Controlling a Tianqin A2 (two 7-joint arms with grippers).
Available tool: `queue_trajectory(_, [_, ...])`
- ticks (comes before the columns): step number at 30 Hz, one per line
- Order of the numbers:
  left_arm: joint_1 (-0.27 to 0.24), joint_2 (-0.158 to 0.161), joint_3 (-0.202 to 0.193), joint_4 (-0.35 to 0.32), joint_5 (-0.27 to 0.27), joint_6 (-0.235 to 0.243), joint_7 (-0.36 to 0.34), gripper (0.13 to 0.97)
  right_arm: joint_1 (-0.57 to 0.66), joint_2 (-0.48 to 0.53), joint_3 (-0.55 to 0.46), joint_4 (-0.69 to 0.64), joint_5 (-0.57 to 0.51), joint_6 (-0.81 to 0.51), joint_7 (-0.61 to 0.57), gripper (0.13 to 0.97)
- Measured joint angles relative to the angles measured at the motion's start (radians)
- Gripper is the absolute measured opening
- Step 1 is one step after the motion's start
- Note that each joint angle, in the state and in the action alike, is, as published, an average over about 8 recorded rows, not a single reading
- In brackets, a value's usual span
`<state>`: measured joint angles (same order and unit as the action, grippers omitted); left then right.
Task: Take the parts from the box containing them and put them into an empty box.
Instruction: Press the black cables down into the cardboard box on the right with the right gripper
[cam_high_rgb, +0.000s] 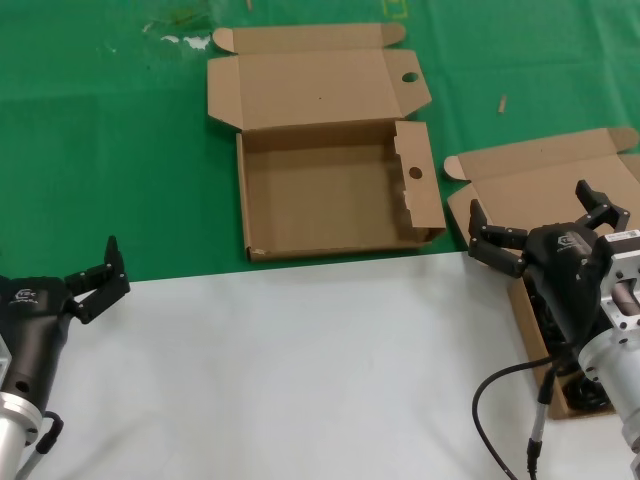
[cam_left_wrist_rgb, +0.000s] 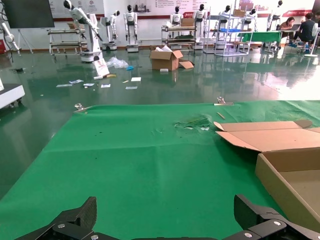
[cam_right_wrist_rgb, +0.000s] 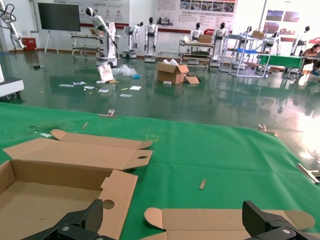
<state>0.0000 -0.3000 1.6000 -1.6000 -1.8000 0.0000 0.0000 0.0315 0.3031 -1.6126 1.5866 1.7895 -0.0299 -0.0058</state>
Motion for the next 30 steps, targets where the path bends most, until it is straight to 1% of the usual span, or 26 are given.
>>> queue_trajectory(30, [0.000, 0.000, 0.000, 0.000, 0.000, 0.000, 0.000, 0.959, 0.000, 0.000, 0.000, 0.000, 0.000, 0.000, 0.000, 0.966])
